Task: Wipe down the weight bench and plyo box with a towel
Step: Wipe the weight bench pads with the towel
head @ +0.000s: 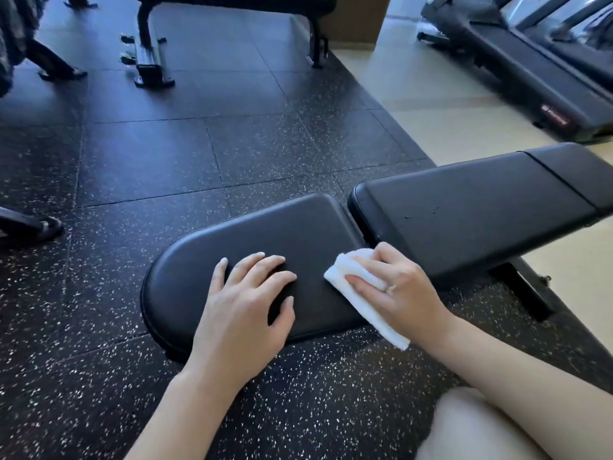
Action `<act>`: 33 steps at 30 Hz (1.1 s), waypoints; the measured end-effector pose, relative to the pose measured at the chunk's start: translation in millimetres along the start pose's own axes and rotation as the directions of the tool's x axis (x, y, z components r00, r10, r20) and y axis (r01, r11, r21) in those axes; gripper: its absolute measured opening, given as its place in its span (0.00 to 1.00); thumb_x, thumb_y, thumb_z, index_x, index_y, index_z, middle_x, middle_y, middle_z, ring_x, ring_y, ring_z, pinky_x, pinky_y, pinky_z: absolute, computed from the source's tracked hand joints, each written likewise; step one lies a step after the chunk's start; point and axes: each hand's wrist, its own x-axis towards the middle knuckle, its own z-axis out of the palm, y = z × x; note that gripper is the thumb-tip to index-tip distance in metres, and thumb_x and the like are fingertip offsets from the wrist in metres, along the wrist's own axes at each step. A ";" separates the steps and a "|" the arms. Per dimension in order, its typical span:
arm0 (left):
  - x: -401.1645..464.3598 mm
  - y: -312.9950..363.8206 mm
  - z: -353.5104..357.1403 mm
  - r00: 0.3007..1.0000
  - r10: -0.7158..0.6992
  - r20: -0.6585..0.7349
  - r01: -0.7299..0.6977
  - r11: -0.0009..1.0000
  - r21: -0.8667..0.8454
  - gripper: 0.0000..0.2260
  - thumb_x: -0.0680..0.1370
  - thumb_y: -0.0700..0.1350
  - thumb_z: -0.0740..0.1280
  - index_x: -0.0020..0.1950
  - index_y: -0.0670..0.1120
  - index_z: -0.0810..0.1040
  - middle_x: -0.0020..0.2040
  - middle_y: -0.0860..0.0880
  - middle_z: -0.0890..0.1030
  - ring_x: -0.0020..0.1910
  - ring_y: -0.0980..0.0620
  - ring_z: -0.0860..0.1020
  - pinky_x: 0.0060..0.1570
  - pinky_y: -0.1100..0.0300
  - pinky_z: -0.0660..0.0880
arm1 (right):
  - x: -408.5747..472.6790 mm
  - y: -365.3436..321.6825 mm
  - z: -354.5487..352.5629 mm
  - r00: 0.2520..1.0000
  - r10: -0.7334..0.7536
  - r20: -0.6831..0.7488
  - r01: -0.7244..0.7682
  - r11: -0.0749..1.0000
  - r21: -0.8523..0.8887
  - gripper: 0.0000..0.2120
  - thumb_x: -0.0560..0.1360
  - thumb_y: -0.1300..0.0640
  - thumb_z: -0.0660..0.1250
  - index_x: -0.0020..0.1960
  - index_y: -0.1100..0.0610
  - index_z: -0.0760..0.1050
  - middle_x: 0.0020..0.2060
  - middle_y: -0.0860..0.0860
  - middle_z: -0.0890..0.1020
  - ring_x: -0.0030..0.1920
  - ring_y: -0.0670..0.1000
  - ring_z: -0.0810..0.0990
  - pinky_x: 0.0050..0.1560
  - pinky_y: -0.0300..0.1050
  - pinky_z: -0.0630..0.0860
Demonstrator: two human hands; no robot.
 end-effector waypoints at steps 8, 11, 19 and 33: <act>3.8 0.4 1.1 0.998 0.015 -0.054 -0.014 1.000 0.017 0.13 0.78 0.51 0.68 0.61 0.53 0.85 0.69 0.55 0.81 0.72 0.49 0.77 0.74 0.37 0.65 | 149.4 -10.5 43.3 0.985 0.168 -0.027 -0.167 0.985 0.045 0.17 0.80 0.46 0.69 0.32 0.42 0.74 0.38 0.46 0.69 0.37 0.47 0.73 0.41 0.47 0.67; 1.0 1.7 1.7 0.999 0.011 -0.050 -0.010 1.000 0.002 0.13 0.78 0.50 0.68 0.61 0.53 0.85 0.69 0.55 0.81 0.72 0.49 0.76 0.75 0.38 0.65 | 161.9 -8.2 49.6 0.984 0.173 -0.029 -0.173 0.985 0.023 0.17 0.80 0.45 0.68 0.32 0.40 0.73 0.39 0.45 0.69 0.38 0.48 0.73 0.41 0.46 0.65; -2.4 -5.8 -2.0 0.999 0.029 -0.042 -0.033 0.996 -0.085 0.14 0.78 0.50 0.67 0.61 0.53 0.85 0.70 0.57 0.80 0.74 0.53 0.74 0.77 0.38 0.64 | 38.3 -16.8 21.2 0.998 -0.054 -0.028 0.054 0.999 -0.001 0.01 0.80 0.50 0.72 0.51 0.45 0.80 0.43 0.45 0.71 0.42 0.48 0.75 0.47 0.47 0.74; -1.7 -3.4 -1.3 0.999 0.022 -0.040 -0.027 0.992 -0.127 0.13 0.76 0.50 0.66 0.58 0.55 0.85 0.68 0.58 0.81 0.73 0.54 0.76 0.75 0.38 0.67 | 128.1 -20.7 58.6 1.000 0.008 -0.015 -0.010 0.989 -0.145 0.12 0.82 0.46 0.67 0.52 0.55 0.74 0.50 0.51 0.76 0.50 0.56 0.78 0.46 0.47 0.65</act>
